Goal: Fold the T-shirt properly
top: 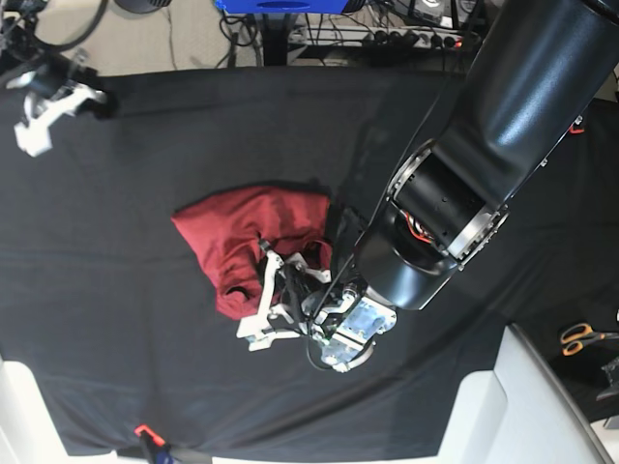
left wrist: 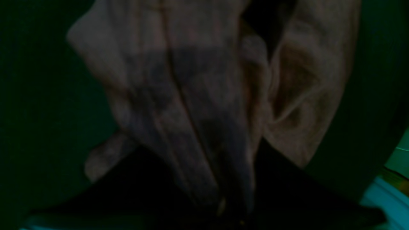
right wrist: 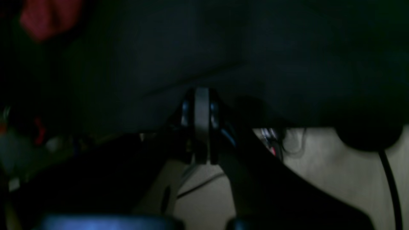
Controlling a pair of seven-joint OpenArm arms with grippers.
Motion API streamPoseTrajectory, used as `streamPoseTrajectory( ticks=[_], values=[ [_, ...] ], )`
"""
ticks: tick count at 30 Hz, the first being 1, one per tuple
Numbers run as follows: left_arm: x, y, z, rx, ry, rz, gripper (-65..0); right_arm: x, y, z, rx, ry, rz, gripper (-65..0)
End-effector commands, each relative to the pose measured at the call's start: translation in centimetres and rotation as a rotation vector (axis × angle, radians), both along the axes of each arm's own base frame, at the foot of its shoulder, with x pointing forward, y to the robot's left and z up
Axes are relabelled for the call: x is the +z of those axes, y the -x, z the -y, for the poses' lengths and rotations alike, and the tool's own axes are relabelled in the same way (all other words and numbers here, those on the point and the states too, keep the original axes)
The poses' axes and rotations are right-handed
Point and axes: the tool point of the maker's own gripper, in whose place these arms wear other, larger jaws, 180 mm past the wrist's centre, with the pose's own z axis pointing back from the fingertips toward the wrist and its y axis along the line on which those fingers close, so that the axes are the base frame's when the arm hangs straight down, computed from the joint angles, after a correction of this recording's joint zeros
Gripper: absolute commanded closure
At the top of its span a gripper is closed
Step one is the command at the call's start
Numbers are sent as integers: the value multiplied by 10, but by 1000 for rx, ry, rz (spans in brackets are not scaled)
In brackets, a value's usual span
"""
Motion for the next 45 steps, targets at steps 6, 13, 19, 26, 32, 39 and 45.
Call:
streamPoseTrajectory(
  ticks=[6, 13, 19, 26, 32, 39, 45],
  values=[
    [28, -24, 14, -24, 43, 74, 0, 20, -32, -63, 86, -304, 149, -198],
    [26, -22, 14, -24, 43, 69, 0, 5, -69, -77, 62, -416, 125, -521],
    [27, -22, 15, -19, 52, 70, 0, -22, -91, -89, -9, -532, 36, -521],
    [28, -23, 16, -19, 55, 72, 0, -30, -114, -107, -115, -604, 47, -521],
    [36, -26, 26, -39, 76, 96, 0, -39, -134, -115, -204, -653, 35, -521],
    [37, -27, 26, -40, 76, 98, 0, -42, -123, -135, -273, -657, -70, -521],
    [36, -26, 24, -40, 70, 97, 0, -17, -107, -111, -399, -578, -56, -521]
  ],
)
